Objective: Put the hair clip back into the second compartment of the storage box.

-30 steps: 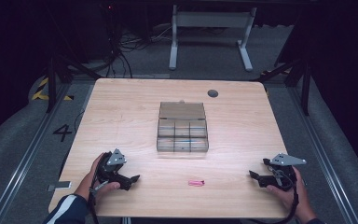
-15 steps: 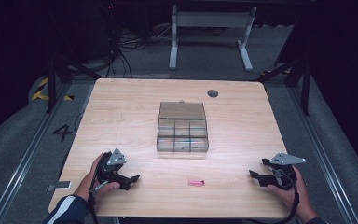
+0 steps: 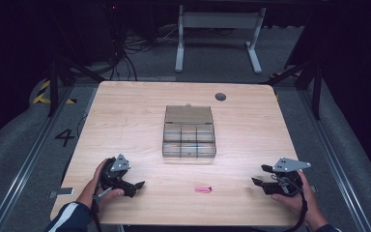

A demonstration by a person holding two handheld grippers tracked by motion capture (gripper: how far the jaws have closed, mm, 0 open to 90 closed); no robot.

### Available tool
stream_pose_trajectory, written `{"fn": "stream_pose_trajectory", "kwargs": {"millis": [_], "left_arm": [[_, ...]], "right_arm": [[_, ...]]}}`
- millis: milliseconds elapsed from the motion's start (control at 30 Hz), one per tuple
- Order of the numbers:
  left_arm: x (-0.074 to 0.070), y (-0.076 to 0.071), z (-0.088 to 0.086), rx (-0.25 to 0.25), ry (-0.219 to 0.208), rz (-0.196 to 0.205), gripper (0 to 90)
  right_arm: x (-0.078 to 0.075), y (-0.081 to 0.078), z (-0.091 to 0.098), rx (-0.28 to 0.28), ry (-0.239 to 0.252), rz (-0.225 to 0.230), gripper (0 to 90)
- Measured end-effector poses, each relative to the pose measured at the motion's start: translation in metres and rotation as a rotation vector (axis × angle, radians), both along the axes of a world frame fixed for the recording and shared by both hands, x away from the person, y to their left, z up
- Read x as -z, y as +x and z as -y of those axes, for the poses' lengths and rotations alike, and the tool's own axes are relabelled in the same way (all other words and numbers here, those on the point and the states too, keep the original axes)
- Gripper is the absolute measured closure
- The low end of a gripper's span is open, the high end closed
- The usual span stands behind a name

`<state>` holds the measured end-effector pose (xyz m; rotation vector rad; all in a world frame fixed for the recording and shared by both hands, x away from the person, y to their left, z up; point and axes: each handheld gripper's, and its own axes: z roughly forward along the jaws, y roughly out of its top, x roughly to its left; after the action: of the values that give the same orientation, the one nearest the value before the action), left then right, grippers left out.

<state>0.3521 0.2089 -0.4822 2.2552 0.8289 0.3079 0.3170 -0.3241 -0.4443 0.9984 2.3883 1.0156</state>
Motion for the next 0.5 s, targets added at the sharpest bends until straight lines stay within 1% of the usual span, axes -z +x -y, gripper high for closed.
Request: {"fn": "stream_pose_trajectory", "kwargs": {"millis": [100, 367, 500], "left_arm": [[0.000, 0.000, 0.000, 0.000, 0.000, 0.000, 0.6], [0.000, 0.000, 0.000, -0.001, 0.000, 0.001, 0.6], [0.000, 0.000, 0.000, -0.001, 0.002, 0.000, 0.6]], "right_arm": [[-0.004, -0.001, -0.010, -0.033, -0.012, 0.004, 38.0], [-0.011, -0.001, -0.033, -0.105, -0.020, 0.002, 38.4], [-0.015, 0.000, -0.048, -0.148, -0.021, -0.002, 38.8]]}}
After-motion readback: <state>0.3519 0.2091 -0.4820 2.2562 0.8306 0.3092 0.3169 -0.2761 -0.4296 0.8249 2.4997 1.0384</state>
